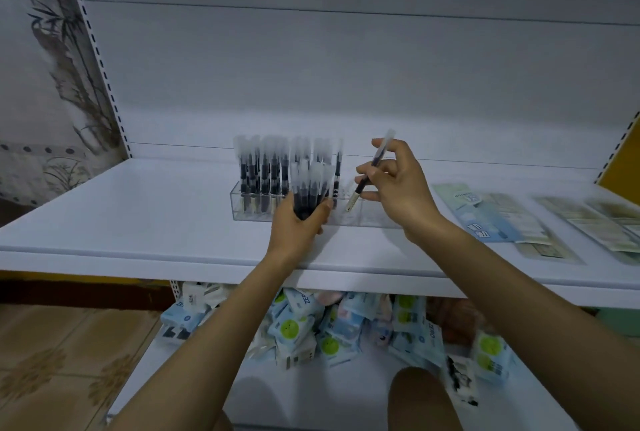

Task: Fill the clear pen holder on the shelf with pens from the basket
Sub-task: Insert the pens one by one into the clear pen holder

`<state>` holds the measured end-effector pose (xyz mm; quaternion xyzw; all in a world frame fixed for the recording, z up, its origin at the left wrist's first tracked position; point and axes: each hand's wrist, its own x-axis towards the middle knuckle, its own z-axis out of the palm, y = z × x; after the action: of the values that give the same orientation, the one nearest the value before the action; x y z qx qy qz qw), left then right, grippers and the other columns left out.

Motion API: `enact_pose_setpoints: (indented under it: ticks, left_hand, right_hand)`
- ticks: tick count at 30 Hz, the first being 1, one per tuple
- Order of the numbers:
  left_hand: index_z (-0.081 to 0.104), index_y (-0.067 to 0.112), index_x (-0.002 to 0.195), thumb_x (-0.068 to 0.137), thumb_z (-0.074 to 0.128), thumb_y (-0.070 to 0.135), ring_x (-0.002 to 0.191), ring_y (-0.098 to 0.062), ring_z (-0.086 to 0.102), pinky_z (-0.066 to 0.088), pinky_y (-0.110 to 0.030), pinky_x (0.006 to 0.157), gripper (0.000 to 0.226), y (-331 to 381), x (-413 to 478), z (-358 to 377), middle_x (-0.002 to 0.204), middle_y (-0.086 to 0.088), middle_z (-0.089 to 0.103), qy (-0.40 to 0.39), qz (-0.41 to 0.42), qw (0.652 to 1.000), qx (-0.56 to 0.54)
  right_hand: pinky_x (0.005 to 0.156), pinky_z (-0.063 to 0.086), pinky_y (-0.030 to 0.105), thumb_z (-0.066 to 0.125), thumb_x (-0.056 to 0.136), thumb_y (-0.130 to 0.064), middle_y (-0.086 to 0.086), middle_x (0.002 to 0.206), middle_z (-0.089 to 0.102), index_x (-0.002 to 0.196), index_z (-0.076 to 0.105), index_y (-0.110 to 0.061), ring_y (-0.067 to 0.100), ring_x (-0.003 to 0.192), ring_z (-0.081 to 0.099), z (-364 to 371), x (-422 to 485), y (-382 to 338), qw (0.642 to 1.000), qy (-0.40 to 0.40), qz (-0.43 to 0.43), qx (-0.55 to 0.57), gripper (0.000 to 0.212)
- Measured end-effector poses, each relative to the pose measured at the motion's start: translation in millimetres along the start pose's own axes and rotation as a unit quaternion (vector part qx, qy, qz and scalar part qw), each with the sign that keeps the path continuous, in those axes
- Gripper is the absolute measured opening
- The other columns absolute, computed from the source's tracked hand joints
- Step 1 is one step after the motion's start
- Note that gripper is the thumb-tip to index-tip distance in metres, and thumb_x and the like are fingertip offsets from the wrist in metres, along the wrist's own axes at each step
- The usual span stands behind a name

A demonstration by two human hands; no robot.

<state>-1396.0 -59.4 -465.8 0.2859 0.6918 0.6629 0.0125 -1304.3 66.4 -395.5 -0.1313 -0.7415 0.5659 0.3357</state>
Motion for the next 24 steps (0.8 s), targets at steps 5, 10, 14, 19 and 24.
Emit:
enact_pose_setpoints:
  ticks: [5, 10, 14, 19, 24]
  left_hand:
    - [0.063, 0.005, 0.087, 0.089, 0.066, 0.020, 0.055, -0.010, 0.056, 0.043, -0.019, 0.049, 0.016, -8.1, 3.0, 2.2, 0.066, -0.001, 0.062, 0.003, 0.009, 1.000, -0.015]
    - [0.062, 0.005, 0.085, 0.093, 0.061, 0.019, 0.051, -0.013, 0.051, 0.045, -0.028, 0.051, 0.016, -10.4, 11.8, -0.7, 0.062, -0.001, 0.059, -0.006, -0.004, 0.999, -0.041]
    - [0.058, 0.008, 0.083, 0.093, 0.060, 0.019, 0.050, -0.012, 0.052, 0.045, -0.024, 0.050, 0.015, -10.4, 13.3, -3.1, 0.064, -0.001, 0.059, -0.035, 0.031, 0.999, -0.009]
    - [0.062, 0.005, 0.085, 0.089, 0.065, 0.017, 0.050, -0.010, 0.054, 0.045, -0.021, 0.050, 0.012, -15.4, 15.2, -4.7, 0.062, 0.003, 0.060, -0.008, 0.022, 1.000, -0.019]
    - [0.061, 0.002, 0.088, 0.089, 0.065, 0.014, 0.049, -0.009, 0.053, 0.045, -0.019, 0.049, 0.012, -18.3, 18.1, -6.8, 0.061, -0.002, 0.058, 0.002, 0.016, 0.999, -0.028]
  right_hand:
    - [0.073, 0.056, 0.021, 0.046, 0.096, 0.000, 0.006, 0.102, 0.060, 0.131, 0.044, -0.027, 0.014, 0.094, 0.064, -0.8, 19.4, 5.9, 0.999, 0.015, -0.032, -0.022, 0.045]
    - [0.076, 0.056, 0.024, 0.046, 0.095, 0.002, 0.002, 0.099, 0.063, 0.133, 0.043, -0.021, 0.013, 0.093, 0.064, 11.0, 41.8, 4.1, 0.998, 0.016, -0.057, -0.010, 0.044]
    - [0.078, 0.056, 0.028, 0.047, 0.095, 0.000, 0.002, 0.100, 0.066, 0.111, 0.047, -0.018, 0.017, 0.095, 0.064, 23.1, 50.1, 7.5, 0.998, 0.032, -0.057, -0.014, 0.024]
    - [0.082, 0.056, 0.034, 0.047, 0.094, -0.001, 0.000, 0.098, 0.064, 0.108, 0.051, -0.017, 0.016, 0.094, 0.064, 30.6, 54.5, 17.8, 0.997, 0.032, -0.054, -0.035, 0.022]
    - [0.081, 0.057, 0.033, 0.047, 0.096, -0.004, -0.006, 0.094, 0.057, 0.123, 0.052, -0.013, 0.007, 0.085, 0.059, 35.3, 55.0, 28.4, 0.992, 0.064, -0.077, -0.079, 0.029]
